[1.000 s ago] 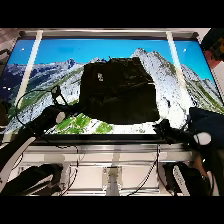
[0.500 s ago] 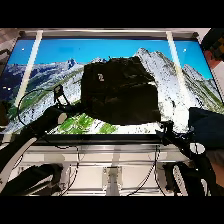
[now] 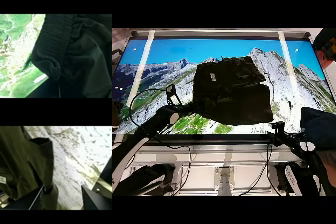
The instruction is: Fold the clothes and pants, and hang the long-sleeved shirts on hangers.
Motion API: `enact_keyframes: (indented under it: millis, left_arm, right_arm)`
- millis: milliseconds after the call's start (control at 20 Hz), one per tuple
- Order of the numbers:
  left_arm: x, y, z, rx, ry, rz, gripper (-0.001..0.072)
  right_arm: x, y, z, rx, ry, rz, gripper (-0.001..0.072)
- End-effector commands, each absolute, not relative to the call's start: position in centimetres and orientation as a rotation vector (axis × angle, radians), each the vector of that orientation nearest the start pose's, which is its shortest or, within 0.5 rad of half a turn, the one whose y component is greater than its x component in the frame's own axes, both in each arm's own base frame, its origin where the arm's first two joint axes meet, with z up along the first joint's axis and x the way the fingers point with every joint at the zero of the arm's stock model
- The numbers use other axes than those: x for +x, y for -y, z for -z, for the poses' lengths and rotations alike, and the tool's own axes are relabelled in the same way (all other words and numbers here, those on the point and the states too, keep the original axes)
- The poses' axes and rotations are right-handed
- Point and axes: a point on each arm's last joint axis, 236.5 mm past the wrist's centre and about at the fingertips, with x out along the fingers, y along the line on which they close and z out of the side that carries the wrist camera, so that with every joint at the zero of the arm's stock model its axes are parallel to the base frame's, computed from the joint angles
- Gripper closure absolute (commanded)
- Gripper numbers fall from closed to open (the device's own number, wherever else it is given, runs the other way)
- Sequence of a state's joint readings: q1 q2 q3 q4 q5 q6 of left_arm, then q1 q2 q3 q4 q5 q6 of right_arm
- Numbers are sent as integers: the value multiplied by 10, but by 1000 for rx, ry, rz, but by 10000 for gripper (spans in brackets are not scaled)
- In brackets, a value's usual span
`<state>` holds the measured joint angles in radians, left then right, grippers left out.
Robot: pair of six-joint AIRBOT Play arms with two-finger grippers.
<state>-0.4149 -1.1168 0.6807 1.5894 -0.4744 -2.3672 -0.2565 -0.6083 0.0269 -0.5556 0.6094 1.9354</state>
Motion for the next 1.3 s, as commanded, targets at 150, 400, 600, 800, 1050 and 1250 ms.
enact_keyframes:
  millis: [150, 400, 600, 800, 1050, 1250]
  left_arm:
    - [358, 156, 39, -525, -979, 12, 692]
    - [358, 156, 39, -525, -979, 12, 692]
    - [358, 156, 39, -525, -979, 12, 692]
    - [358, 156, 39, -524, -979, 12, 692]
    - [384, 154, 16, -461, -838, 73, 692]
    - [433, 129, -47, -531, -663, 53, 693]
  right_arm:
    - [254, -48, 108, 1438, -983, 377, 225]
    - [271, -49, 118, 1369, -1074, 361, 232]
    - [291, -57, 123, 1318, -1120, 334, 232]
    - [299, -59, 123, 1302, -1126, 327, 587]
    - [308, -73, 90, 1226, -1113, 169, 707]
    - [361, -68, 9, 1104, -969, 14, 708]
